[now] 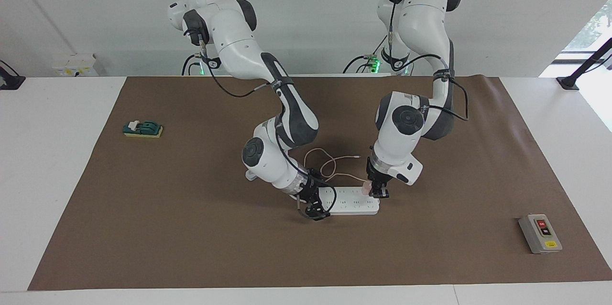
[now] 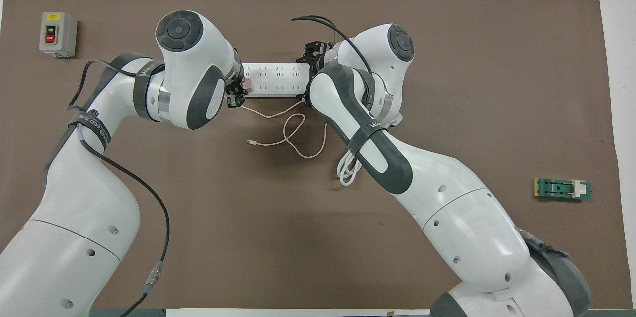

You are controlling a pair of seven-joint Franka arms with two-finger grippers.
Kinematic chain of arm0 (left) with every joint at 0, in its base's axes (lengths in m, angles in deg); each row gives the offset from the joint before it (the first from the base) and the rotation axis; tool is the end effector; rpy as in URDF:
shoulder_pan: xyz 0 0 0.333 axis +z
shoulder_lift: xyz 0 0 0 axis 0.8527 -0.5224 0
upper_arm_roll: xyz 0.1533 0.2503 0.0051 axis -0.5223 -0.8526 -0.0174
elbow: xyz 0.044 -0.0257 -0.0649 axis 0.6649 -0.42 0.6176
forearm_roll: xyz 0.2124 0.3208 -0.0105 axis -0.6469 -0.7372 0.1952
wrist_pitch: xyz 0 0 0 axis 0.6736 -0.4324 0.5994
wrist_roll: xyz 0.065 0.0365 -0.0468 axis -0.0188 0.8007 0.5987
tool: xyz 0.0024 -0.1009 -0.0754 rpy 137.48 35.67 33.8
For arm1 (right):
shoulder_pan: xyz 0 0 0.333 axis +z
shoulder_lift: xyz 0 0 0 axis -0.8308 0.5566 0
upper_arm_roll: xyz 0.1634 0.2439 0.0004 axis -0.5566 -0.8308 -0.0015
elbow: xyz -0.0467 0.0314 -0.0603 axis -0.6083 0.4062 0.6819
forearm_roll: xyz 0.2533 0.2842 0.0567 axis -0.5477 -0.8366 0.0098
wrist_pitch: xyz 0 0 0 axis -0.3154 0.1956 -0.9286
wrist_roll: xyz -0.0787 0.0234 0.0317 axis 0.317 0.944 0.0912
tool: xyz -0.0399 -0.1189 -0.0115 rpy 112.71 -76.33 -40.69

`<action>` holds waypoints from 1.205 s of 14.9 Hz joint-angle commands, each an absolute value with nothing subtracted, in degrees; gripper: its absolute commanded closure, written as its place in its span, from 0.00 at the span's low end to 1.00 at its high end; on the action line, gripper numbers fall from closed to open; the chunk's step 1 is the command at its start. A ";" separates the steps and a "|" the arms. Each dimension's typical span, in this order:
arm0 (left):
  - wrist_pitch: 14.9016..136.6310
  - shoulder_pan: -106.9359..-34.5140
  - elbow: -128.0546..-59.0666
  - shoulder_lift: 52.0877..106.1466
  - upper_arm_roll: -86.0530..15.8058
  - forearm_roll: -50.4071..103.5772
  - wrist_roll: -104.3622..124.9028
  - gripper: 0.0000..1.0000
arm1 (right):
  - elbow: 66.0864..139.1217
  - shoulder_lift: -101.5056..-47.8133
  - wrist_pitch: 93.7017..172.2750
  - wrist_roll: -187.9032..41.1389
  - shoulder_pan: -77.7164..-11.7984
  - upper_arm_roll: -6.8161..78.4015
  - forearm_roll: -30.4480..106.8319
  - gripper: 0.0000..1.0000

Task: Unplug charger and place it aside

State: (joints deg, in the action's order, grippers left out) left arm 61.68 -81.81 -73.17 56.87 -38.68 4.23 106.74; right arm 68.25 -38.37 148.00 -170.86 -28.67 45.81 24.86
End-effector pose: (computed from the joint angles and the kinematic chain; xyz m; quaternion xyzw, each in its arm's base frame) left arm 0.6312 -0.2687 0.2944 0.7030 0.7104 -0.0062 0.0335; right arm 0.6787 0.3494 0.2322 -0.6726 0.6767 0.1862 0.2345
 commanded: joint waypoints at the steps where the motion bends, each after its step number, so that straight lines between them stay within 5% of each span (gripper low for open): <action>1: 64.47 -82.59 -75.15 57.54 -39.56 3.21 107.77 1.00 | 68.55 -37.79 150.83 -168.66 -28.58 45.89 23.25 0.00; 5: 64.38 -82.68 -75.15 57.54 -39.56 3.21 107.77 1.00 | 68.64 -37.79 151.97 -168.74 -28.58 45.89 23.17 0.00; 12: 60.70 -81.80 -71.65 57.36 -39.47 3.64 107.33 1.00 | 68.55 -37.88 151.80 -168.83 -28.58 45.89 23.25 0.27; 18: 57.27 -80.92 -70.59 57.54 -39.47 3.56 106.89 1.00 | 68.64 -37.88 151.88 -168.83 -28.50 45.89 23.17 0.24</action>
